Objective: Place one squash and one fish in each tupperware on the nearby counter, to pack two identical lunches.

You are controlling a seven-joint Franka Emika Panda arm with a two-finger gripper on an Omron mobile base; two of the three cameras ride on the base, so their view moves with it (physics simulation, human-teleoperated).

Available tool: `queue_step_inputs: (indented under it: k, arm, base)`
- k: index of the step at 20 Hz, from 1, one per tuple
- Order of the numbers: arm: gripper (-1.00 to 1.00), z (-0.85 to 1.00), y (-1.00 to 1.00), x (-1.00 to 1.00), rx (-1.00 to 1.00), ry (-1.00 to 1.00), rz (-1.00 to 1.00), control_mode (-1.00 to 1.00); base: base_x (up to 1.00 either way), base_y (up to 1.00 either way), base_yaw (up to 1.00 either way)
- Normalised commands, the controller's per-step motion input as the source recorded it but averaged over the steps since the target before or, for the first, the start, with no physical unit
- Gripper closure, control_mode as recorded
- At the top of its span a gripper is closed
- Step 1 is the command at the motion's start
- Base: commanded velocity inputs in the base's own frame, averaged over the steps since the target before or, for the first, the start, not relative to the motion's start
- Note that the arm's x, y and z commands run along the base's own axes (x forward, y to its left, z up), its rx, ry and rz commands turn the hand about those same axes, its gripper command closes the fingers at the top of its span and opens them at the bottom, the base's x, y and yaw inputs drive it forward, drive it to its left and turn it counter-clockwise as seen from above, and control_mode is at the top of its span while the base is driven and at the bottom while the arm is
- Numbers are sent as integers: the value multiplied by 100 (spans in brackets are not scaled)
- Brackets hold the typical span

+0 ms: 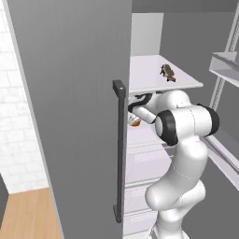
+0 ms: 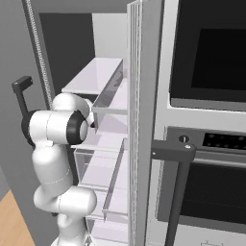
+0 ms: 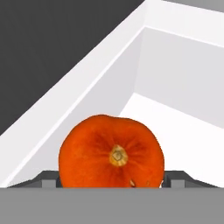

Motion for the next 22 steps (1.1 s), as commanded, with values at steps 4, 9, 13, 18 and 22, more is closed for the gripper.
queue_step_inputs:
  k: [4, 9, 13, 18, 22]
  arm:
    - [100, 0, 0, -1, 0, 0, 0, -100]
    - [100, 0, -12, -57, 1, -2, 0, -100]
    - [100, 9, -35, -70, 4, -5, 0, -100]
    - [100, 79, -20, -47, 1, 9, 0, -100]
    - [100, 94, -4, -59, -1, 20, 0, -100]
  base:
    - [0, 0, 0]
    - [0, 0, 0]
    - [0, 0, 0]
    - [0, 0, 0]
    - [0, 0, 0]
